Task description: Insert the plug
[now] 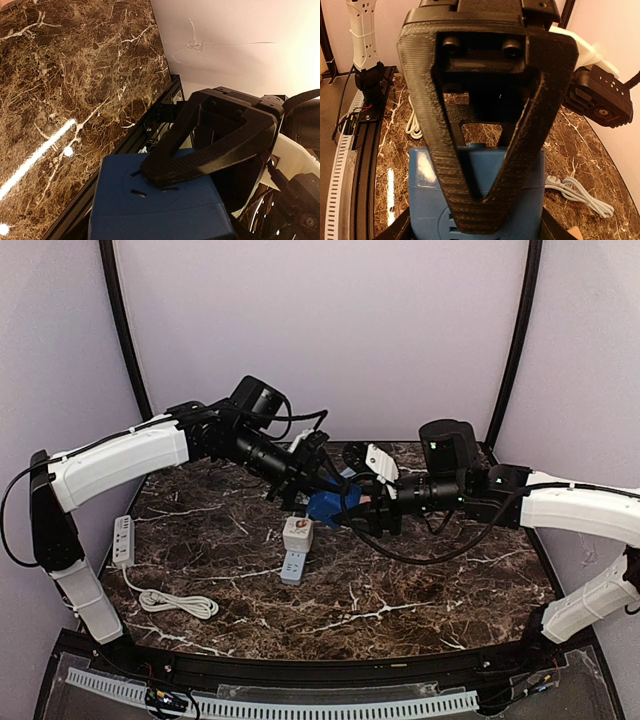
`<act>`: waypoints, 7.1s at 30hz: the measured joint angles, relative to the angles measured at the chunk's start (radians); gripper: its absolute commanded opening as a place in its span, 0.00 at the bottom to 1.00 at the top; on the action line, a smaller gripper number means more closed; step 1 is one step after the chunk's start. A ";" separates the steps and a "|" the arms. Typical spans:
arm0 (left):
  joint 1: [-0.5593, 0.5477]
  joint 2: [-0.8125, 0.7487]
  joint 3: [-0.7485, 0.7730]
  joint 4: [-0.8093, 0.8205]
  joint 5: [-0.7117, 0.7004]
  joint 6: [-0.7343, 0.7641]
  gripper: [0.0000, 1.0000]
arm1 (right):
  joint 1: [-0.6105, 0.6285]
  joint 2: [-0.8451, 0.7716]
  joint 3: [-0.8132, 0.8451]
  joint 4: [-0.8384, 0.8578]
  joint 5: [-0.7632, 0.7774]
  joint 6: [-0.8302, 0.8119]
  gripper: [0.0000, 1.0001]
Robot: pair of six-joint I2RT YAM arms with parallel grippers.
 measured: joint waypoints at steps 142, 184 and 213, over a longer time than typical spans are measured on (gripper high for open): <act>0.028 0.173 -0.117 -0.355 -0.489 0.281 0.01 | -0.018 -0.027 0.047 -0.336 0.276 0.597 0.99; 0.028 0.296 0.033 -0.442 -0.494 0.354 0.01 | -0.029 0.024 0.047 -0.361 0.255 0.607 0.99; 0.028 0.303 0.044 -0.455 -0.510 0.356 0.01 | -0.029 0.025 0.047 -0.369 0.244 0.599 0.99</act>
